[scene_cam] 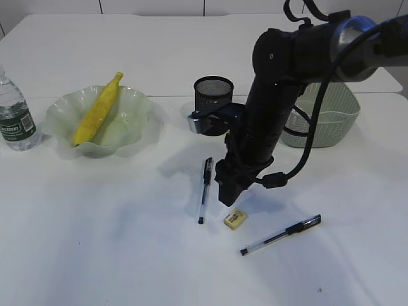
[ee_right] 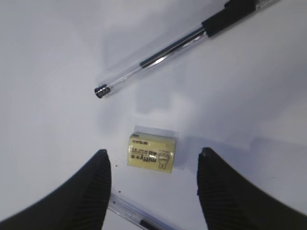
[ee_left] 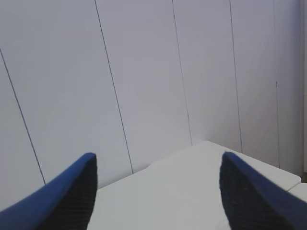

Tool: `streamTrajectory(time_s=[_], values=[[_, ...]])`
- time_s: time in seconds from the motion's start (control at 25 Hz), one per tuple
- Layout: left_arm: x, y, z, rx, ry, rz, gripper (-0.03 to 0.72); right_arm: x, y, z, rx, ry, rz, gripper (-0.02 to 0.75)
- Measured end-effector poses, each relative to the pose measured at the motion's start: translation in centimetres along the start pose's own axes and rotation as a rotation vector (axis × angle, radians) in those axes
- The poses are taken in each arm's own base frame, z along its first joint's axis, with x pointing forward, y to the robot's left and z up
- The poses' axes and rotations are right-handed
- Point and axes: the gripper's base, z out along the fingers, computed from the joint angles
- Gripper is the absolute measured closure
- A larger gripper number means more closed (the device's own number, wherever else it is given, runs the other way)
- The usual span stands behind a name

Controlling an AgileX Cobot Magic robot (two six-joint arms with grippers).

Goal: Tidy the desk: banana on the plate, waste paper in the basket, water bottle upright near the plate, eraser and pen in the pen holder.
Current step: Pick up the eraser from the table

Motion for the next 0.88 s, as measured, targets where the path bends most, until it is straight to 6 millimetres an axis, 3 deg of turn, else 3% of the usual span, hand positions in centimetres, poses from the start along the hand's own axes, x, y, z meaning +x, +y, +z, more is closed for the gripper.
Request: streamTrajectory(time_s=[0.6,0.88], values=[[0.0,0.0,0.0,0.000,0.000,0.000,0.129,0.2,-0.6,3.0,-0.028,0.055,0.092,0.307],[0.0,0.0,0.0,0.000,0.000,0.000,0.129,0.1,-0.7,3.0,-0.028,0.052,0.105,0.307]])
